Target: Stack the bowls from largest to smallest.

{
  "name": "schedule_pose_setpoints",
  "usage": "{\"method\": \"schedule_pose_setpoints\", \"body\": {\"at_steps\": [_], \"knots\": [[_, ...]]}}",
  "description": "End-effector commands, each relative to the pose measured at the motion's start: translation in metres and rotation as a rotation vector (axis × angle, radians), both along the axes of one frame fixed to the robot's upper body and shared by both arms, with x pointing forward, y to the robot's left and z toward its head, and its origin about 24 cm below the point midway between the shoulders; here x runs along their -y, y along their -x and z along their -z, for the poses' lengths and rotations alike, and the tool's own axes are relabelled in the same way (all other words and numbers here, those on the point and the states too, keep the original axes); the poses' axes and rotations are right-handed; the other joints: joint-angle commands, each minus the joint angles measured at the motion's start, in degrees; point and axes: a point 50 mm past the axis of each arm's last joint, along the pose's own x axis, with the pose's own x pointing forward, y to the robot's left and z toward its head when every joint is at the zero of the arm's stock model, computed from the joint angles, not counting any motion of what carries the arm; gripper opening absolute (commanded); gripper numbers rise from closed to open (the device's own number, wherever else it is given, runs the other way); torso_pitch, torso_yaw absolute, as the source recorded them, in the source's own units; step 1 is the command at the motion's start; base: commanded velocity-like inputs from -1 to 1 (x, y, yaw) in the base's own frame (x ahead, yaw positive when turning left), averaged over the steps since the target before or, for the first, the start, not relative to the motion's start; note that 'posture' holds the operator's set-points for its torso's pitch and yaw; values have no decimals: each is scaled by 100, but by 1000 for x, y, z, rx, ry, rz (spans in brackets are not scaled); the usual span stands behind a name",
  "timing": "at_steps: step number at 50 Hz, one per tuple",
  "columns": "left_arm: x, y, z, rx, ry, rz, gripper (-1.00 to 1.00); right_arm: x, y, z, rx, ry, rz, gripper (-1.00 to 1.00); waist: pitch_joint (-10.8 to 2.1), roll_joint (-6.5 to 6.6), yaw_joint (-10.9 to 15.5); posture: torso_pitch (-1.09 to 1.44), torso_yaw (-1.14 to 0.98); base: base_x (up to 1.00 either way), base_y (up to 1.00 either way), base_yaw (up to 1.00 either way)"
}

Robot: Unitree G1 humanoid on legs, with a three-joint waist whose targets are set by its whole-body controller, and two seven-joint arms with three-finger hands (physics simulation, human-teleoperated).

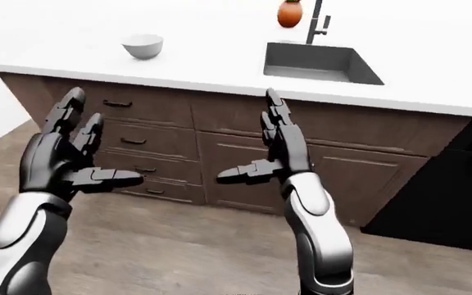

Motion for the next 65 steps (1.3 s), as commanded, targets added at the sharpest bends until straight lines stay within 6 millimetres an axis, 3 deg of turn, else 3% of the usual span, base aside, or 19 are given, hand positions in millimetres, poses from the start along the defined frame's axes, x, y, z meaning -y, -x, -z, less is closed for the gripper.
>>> {"method": "schedule_pose_setpoints", "body": {"at_steps": [1, 4, 7, 8, 14, 18, 20, 31, 33, 34, 35, 37, 40, 43, 44, 55, 60, 61, 65], "knots": [[2, 1, -13, 75, -5, 19, 100, 1, 3, -18, 91, -9, 6, 100, -54, 45, -44, 0, 0, 0, 0, 100], [1, 1, -14, 78, -9, 18, 100, -2, 2, -18, 88, 1, -11, 100, -63, -58, -303, 0, 0, 0, 33, 67], [0, 2, -16, 85, -12, 15, 100, -2, 2, -19, 88, 1, -4, 100, 59, -886, -533, 0, 0, 2, 100, 0], [0, 3, -16, 83, -15, 17, 100, -2, 2, -19, 91, 0, -3, 100, 65, -485, -562, 0, 0, 12, 100, 0], [8, 2, -18, 80, -23, 31, 100, -2, 1, -23, 99, 1, -4, 100, -22, -159, -782, 0, 0, 41, 93, 0], [10, 0, -17, 68, -31, 37, 100, -1, 2, -26, 107, -3, -1, 100, -181, 726, -828, 0, 0, 72, 71, 0], [12, 1, -19, 68, -30, 43, 100, -1, 3, -30, 115, -4, 0, 100, 65, 440, -787, 0, 0, 78, 61, 0], [11, 3, -27, 80, -30, 37, 100, 0, 7, -46, 151, 10, 5, 100, -156, 161, -507, 0, 0, 87, 48, 0], [11, 3, -28, 83, -29, 38, 100, 2, 7, -49, 155, -3, 14, 100, -100, -190, -638, 0, 0, 79, 26, 0], [11, 2, -28, 84, -29, 40, 100, 3, 7, -50, 155, -9, 22, 100, 168, 152, -693, 0, 0, 42, 0, 0], [11, 2, -28, 87, -27, 41, 100, 2, 7, -50, 156, -9, 21, 100, 232, 79, -645, 0, 0, 31, 0, 0], [12, 2, -25, 87, -24, 44, 100, 2, 9, -49, 158, -14, 19, 100, -75, 7, -674, 0, 0, 30, 0, 0], [15, 1, -26, 87, -24, 49, 100, 5, 8, -50, 160, -25, 28, 100, -75, 15, -637, 0, 0, 22, 0, 0], [16, 2, -27, 90, -26, 52, 100, 7, 8, -48, 150, -29, 37, 100, 29, 780, -535, 0, 0, 17, 0, -83], [16, 2, -27, 90, -27, 53, 100, 7, 8, -48, 149, -28, 36, 100, -66, 507, -571, 0, 0, 15, 0, -100], [18, 3, -28, 92, -32, 58, 100, 8, 9, -47, 152, -35, 35, 100, -162, 192, -497, 0, 0, 15, 0, -100], [16, 5, -33, 100, -28, 55, 100, 8, 9, -49, 169, 5, 47, 100, -287, -468, -463, 0, 0, 27, 0, -13], [15, 6, -33, 102, -24, 54, 100, 8, 9, -49, 170, 0, 45, 100, -172, -207, -451, 0, 0, 70, 29, 0], [15, 5, -34, 103, -25, 54, 100, 7, 8, -50, 172, -1, 40, 100, -134, -296, -409, 0, 0, 84, 46, 0]]}}
